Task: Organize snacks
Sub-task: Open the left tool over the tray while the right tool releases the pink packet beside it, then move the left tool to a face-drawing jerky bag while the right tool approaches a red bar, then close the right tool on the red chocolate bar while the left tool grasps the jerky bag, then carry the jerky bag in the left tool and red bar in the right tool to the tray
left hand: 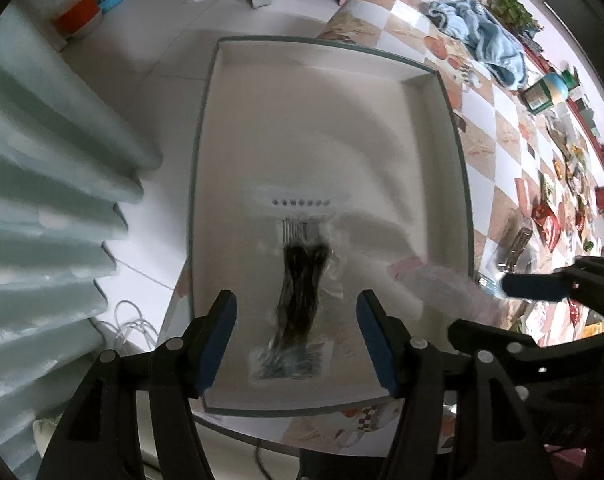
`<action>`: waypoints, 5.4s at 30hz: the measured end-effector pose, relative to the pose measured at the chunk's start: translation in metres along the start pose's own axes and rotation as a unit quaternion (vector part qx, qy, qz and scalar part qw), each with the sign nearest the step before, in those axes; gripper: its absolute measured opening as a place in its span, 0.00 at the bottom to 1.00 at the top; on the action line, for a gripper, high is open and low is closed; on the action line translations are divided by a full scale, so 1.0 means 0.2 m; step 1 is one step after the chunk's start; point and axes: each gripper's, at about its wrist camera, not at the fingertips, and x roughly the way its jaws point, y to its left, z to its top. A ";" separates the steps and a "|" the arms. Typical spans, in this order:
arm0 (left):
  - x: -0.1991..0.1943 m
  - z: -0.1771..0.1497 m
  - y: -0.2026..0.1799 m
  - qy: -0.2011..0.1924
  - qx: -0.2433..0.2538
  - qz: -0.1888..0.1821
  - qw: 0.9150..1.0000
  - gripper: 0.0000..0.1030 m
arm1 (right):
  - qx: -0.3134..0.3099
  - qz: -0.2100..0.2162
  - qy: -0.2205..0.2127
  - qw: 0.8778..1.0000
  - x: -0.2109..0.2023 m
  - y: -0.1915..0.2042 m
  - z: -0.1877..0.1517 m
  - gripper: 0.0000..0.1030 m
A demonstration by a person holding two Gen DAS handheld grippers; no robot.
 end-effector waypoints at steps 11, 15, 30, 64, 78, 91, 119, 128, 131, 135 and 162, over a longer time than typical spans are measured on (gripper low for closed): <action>-0.02 0.01 -0.11 0.004 0.025 -0.011 1.000 0.77 | 0.060 -0.001 -0.007 0.998 -0.03 -0.19 -0.06 0.87; -0.04 0.03 -0.20 0.003 0.052 -0.018 0.998 0.77 | 0.098 -0.002 -0.005 0.995 -0.05 -0.32 -0.10 0.87; -0.10 0.06 -0.62 0.003 0.153 -0.039 0.987 0.77 | 0.284 0.025 -0.014 0.958 0.01 -0.87 -0.53 0.87; 0.39 0.12 -1.40 0.071 0.345 0.037 0.935 0.78 | 0.442 0.066 0.020 0.894 0.12 -1.41 -1.31 0.87; 0.58 0.18 -1.49 0.083 0.330 0.070 0.938 0.78 | 0.429 -0.004 0.010 0.903 0.08 -1.71 -1.38 0.87; 0.48 0.14 -1.53 0.065 0.328 0.067 0.940 0.78 | 0.229 -0.117 0.006 0.966 0.07 -1.98 -1.19 0.87; 0.60 0.14 -1.57 0.068 0.319 0.052 0.944 0.41 | 0.316 0.000 -0.045 0.948 0.01 -1.91 -1.20 0.28; 0.50 0.08 -1.46 0.057 0.299 0.029 0.952 0.41 | 0.334 -0.002 -0.035 0.942 0.03 -1.76 -1.28 0.38; 0.48 0.09 -1.45 0.055 0.297 0.026 0.953 0.41 | 0.320 -0.023 -0.048 0.946 0.00 -1.72 -1.24 0.77; 0.41 0.07 -1.43 0.051 0.297 0.023 0.953 0.41 | 0.272 -0.056 -0.044 0.960 0.00 -1.66 -1.13 0.77; -0.09 -0.07 -1.15 0.006 0.266 -0.004 0.964 0.41 | 0.363 0.049 -0.077 0.927 -0.17 -1.48 -1.23 0.23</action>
